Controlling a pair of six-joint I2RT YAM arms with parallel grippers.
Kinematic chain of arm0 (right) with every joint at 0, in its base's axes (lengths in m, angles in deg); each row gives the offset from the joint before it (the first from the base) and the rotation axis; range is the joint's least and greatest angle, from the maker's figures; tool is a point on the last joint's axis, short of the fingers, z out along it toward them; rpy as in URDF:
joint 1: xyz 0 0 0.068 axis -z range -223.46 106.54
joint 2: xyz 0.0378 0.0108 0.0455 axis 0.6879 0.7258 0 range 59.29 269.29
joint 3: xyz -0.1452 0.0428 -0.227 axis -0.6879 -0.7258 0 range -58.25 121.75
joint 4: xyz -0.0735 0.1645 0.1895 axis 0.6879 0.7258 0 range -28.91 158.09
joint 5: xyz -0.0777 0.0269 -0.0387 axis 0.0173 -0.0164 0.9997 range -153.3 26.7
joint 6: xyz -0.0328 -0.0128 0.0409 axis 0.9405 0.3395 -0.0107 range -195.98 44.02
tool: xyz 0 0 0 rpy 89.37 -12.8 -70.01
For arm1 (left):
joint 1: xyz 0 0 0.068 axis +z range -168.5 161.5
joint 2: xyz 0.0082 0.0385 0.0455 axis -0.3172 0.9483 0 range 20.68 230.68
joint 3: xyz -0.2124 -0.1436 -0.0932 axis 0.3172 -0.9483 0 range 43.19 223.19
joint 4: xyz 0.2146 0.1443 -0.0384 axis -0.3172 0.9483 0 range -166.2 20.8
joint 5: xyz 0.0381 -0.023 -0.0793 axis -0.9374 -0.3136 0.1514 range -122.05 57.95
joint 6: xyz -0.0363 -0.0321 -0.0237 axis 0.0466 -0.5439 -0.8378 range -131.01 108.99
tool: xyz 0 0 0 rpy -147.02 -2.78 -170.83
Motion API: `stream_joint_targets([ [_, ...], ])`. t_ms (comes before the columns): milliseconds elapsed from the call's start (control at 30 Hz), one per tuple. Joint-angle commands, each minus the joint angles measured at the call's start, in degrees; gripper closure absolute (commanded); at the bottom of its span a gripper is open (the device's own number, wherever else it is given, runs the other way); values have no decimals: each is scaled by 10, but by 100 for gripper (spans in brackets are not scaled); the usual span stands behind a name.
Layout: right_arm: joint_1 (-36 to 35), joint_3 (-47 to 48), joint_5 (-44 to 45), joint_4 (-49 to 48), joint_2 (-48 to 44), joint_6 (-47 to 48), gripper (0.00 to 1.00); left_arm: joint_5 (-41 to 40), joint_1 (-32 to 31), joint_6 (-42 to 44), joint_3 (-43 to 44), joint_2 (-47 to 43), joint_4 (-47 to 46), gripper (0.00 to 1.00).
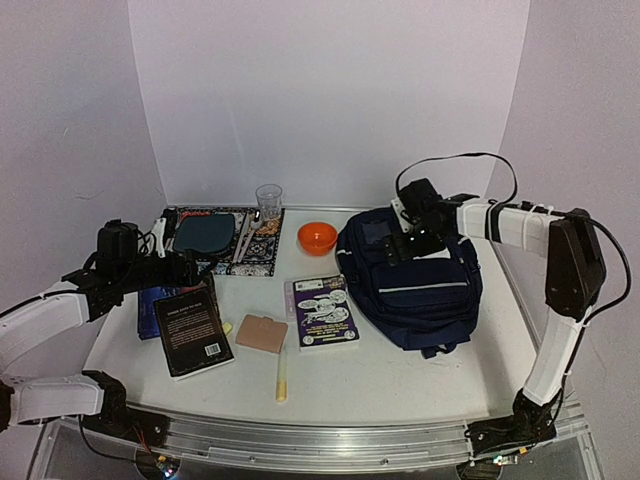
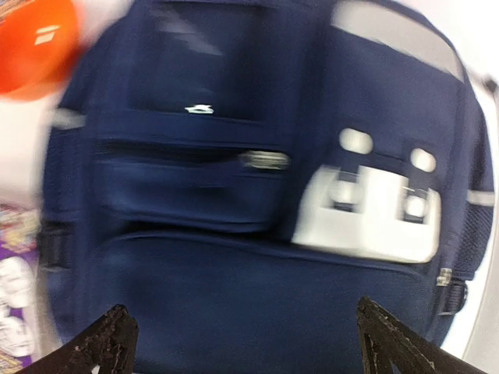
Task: Pack the student bag
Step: Move the student bag to the corner of the board.
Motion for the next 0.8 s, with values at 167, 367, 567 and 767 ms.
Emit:
stream_joint_targets([
  [167,-110,104,138,58,96,-69,4,9,-5,-19,37,28,-15,4],
  [367,-122,142,179,105,174,-94,8,12,-8,-29,35,26,-15,5],
  [567,-125,127,197,137,200,-115,11,12,-12,-37,30,25,-16,5],
  [767,-128,126,176,173,223,-126,13,13,-20,-45,35,35,-17,5],
])
